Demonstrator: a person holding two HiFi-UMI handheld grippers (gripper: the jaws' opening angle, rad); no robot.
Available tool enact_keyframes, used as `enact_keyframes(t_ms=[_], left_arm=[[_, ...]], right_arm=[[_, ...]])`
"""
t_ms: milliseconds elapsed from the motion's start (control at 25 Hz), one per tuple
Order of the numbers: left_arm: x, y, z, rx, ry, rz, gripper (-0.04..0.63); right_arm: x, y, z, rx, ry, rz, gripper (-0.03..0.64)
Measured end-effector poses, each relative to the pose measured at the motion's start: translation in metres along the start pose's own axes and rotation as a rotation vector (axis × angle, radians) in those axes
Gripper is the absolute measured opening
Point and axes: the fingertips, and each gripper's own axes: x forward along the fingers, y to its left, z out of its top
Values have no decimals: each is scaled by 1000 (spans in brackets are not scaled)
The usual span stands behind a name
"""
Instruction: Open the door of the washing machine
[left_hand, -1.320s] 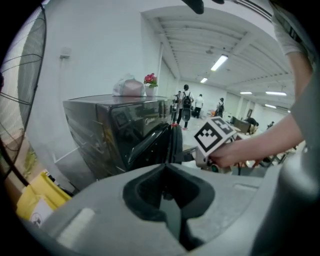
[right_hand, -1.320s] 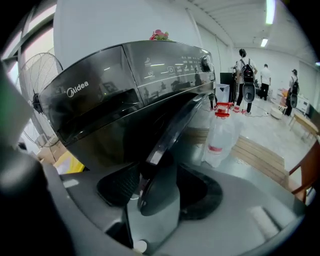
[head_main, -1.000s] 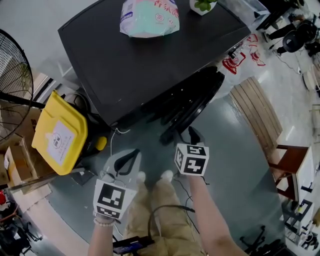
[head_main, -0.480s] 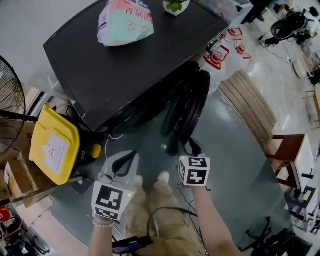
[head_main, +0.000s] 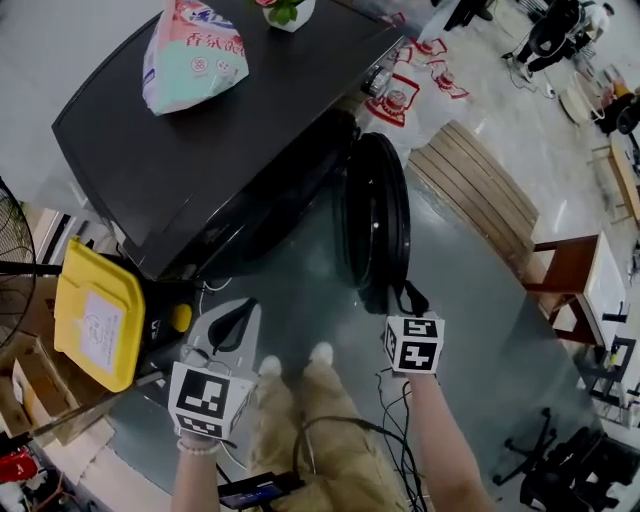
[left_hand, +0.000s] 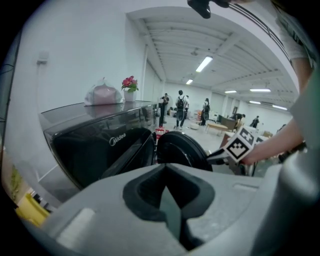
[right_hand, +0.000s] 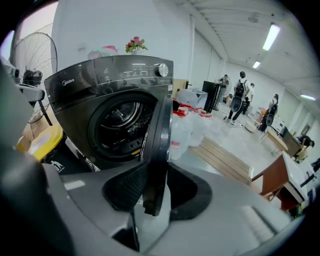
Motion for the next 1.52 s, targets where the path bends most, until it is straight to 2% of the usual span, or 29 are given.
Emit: enact_keyframes(t_ms=[160, 240, 440, 600, 800, 1000, 1120, 1280, 1520], left_arm=[[6, -3, 3, 4, -1, -14, -8], [7, -6, 3, 9, 0, -23, -8], [6, -7, 6, 27, -3, -39, -8], [1, -6, 13, 47, -14, -53, -8], [-18, -6, 33, 69, -42, -71, -8], [-48, -7, 56, 103, -63, -84, -8], [-70, -8, 69, 133, -74, -86, -8], [-100, -6, 87, 139, -113, -70, -8], [-144, -8, 112, 139, -167, -76, -8]], right_arm=[[-3, -43, -5, -18, 5, -73, 93], [-5, -66, -11, -35, 25, -122, 32], [-10, -117, -22, 1, 46, -235, 32], [-24, -121, -11, 31, 9, -251, 32], [-63, -76, 30, 40, -117, -175, 32], [-104, -3, 68, 58, -209, 17, 25], [-134, 34, 84, 50, -249, 95, 17], [-177, 68, 103, 29, -306, 141, 14], [-235, 96, 126, -5, -395, 155, 5]])
